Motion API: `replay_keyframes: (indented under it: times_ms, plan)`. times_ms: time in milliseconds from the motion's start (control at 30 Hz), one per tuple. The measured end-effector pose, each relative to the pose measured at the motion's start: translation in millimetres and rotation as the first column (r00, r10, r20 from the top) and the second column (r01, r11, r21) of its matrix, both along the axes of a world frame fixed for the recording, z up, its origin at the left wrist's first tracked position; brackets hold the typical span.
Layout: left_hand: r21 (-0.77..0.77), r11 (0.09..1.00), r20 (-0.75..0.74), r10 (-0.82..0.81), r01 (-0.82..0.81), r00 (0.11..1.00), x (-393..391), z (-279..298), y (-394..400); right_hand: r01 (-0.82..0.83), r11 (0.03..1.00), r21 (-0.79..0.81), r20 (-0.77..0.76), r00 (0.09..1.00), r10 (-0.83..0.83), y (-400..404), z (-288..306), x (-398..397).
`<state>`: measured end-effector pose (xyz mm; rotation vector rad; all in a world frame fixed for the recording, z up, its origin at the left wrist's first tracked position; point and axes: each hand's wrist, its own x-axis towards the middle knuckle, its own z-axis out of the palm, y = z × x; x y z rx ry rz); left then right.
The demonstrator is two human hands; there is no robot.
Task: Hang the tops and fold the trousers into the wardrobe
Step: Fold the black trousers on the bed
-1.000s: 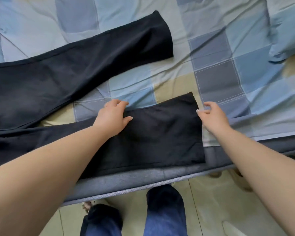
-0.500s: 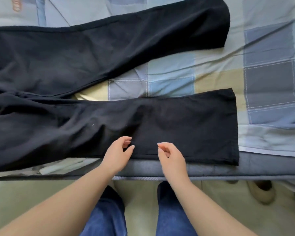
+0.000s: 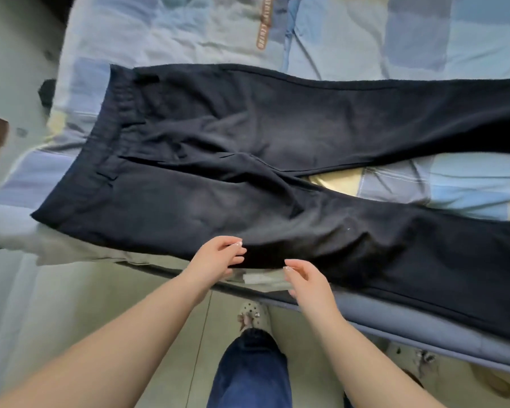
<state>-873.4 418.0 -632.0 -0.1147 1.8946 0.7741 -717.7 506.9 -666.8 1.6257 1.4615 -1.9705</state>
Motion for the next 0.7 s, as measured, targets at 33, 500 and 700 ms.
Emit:
replay_keyframes:
  times_ms: [33,500,700]
  plan:
    - [-0.022,0.998,-0.012,0.051,-0.051,0.999,-18,2,-19,0.033,0.997,-0.074,0.008,0.999,-0.033,-13,1,-16]
    - [0.12,0.648,0.019,0.756,-0.752,0.654,-118,-26,-140,0.66,0.549,-0.513,0.27,0.731,-0.627,-112,-11,-140]
    - [0.216,0.512,0.026,0.848,-0.832,0.529,-136,-26,-149,0.771,0.419,-0.48,0.221,0.568,-0.793,-120,-8,-141]
